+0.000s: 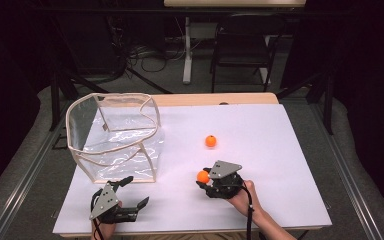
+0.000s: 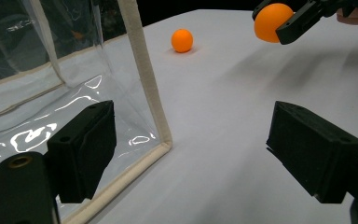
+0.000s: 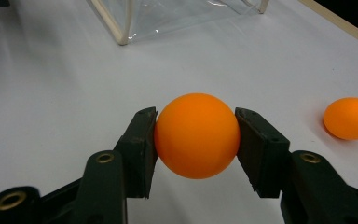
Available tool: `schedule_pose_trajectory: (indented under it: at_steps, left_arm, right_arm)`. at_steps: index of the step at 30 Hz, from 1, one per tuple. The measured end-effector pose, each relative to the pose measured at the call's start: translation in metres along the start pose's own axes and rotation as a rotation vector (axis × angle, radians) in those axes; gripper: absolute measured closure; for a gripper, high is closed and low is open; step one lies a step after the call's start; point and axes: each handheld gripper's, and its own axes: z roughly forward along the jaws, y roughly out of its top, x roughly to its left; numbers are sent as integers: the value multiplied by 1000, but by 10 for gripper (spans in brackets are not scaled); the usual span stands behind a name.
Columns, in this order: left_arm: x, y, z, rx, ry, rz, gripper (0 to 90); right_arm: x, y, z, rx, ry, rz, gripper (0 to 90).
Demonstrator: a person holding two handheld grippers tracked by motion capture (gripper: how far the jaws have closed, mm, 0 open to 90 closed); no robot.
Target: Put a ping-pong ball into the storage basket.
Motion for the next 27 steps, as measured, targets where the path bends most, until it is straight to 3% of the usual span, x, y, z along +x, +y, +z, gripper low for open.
schedule_pose_trajectory:
  at_steps: [27]
  left_arm:
    - [0, 0, 1, -1, -3, -1, 157]
  right_arm:
    - [-10, 7, -14, -47, -61, 28, 502]
